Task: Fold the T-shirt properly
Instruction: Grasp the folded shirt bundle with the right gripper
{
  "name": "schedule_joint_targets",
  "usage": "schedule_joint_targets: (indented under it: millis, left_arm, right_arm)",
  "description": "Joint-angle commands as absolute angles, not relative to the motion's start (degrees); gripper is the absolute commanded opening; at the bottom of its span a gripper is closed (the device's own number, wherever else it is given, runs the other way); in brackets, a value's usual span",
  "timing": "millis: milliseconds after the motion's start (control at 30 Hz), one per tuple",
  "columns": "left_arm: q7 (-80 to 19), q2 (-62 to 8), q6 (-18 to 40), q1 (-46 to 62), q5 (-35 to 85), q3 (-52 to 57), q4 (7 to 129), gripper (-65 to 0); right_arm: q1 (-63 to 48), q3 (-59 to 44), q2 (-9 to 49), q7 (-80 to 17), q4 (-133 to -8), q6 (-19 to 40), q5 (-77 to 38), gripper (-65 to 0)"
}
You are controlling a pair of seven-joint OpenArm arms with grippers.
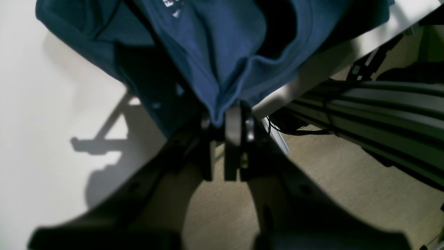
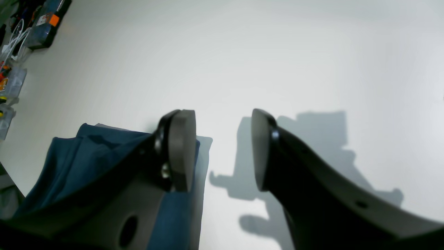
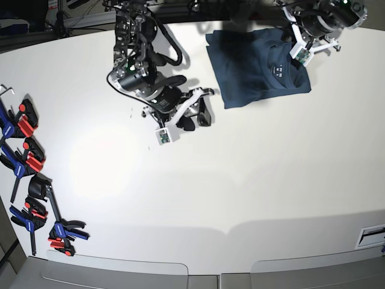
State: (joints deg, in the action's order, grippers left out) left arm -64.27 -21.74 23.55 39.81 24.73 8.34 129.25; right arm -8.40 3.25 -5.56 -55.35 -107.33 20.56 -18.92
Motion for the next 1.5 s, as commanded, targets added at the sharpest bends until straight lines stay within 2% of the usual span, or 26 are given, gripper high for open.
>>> schedule_joint_targets:
  millis: [0,67,167,233,433,600,667,700,767,800,833,933,1067,1233,1467]
  left_arm:
    - [-63.9,-22.1,23.3,40.2,24.9,8.6,130.3,-65.0]
    - [-63.9,-22.1,23.3,40.2,24.5,8.6,130.3,-65.0]
    - [-63.9,-22.1,23.3,40.2,20.5,8.6,130.3,-53.5]
    - [-63.8,-22.1,22.2,40.2,16.9,8.6,130.3,-49.2]
    - [-62.9,-22.1,18.1,40.2,8.0,8.6,130.3,-45.3]
    - [-61.6,-22.1,13.3,40.2,-2.6,8.6,130.3,-45.3]
    - [-60.7,-22.1,11.1,40.2,-5.8,8.6,130.3,-45.4]
    - [-60.1,-22.1,10.5,40.2,-6.5,8.6,130.3,-45.4]
    - [-59.0,-22.1,10.0,40.1,-6.6,8.6,130.3,-45.4]
    - [-58.3,-22.1,9.5,40.1,-6.6,8.6,130.3,-45.7]
    - [-57.9,-22.1,9.1,40.1,-6.6,8.6,130.3,-46.6]
    - [-56.4,-22.1,8.0,40.1,-6.6,8.6,130.3,-53.9]
    - [-54.8,-22.1,6.9,40.1,-6.6,8.6,130.3,-64.8]
    - [-53.9,-22.1,6.8,40.1,-6.6,8.6,130.3,-65.0]
    - [-53.9,-22.1,6.8,40.1,-6.6,8.6,130.3,-65.0]
  right_arm:
    - [-7.6,3.4,-5.7,-54.0,-108.5,20.9,-19.7,-40.6]
    - [-7.6,3.4,-5.7,-54.1,-108.5,20.9,-19.7,-40.6]
    - [-7.6,3.4,-5.7,-54.1,-108.5,20.9,-19.7,-40.6]
    - [-7.6,3.4,-5.7,-54.1,-108.5,20.9,-19.7,-40.6]
    - [-7.6,3.4,-5.7,-54.0,-108.5,20.9,-19.7,-40.6]
    - [-7.1,3.4,-5.7,-54.1,-108.5,21.0,-20.3,-40.6]
    - [-6.4,3.4,-5.7,-55.3,-108.5,25.0,-23.1,-41.8]
    - [-5.9,3.4,-5.7,-56.6,-108.5,29.6,-25.7,-45.1]
    - [-5.1,4.3,-5.0,-60.0,-108.5,37.5,-33.6,-56.8]
    - [-4.7,5.4,-4.4,-61.5,-108.5,40.0,-37.0,-64.1]
    - [-4.4,7.0,-3.6,-62.8,-108.5,40.0,-39.4,-65.0]
    - [-3.8,13.3,-1.0,-66.1,-108.5,40.0,-39.9,-65.0]
    - [-3.8,23.0,2.6,-66.3,-108.3,40.0,-35.2,-65.0]
    - [-3.8,31.8,3.6,-61.8,-106.8,40.0,-27.5,-65.0]
    - [0.0,38.0,3.5,-57.2,-99.6,40.0,-20.5,-65.0]
